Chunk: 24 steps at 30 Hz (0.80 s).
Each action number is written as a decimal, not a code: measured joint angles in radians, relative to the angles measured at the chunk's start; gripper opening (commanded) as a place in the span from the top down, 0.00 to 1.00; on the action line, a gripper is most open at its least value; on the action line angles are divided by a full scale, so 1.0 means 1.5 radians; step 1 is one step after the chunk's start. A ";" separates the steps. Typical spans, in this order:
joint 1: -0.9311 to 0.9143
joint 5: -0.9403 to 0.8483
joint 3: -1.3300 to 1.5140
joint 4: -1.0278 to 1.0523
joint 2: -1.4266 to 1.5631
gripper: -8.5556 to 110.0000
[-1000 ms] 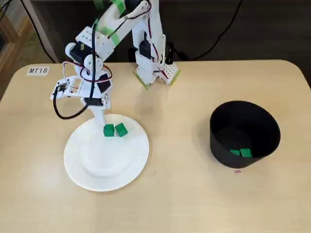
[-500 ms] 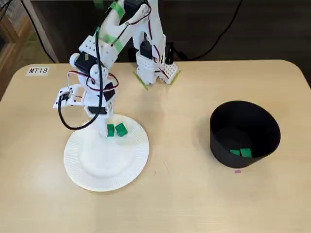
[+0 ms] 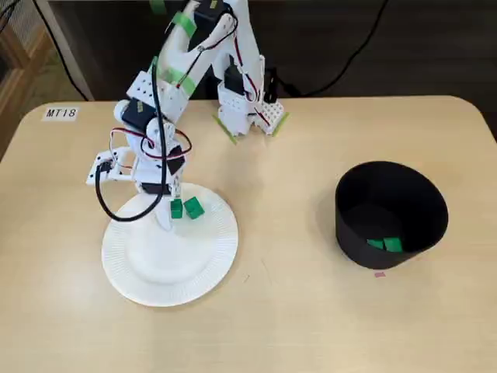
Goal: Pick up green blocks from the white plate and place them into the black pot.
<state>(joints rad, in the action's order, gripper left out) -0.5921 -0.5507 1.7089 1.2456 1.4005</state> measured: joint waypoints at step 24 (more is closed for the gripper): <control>0.134 0.255 -0.071 -0.058 0.229 0.95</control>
<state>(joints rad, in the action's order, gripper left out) -0.3912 -0.1687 1.6030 1.1582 1.7441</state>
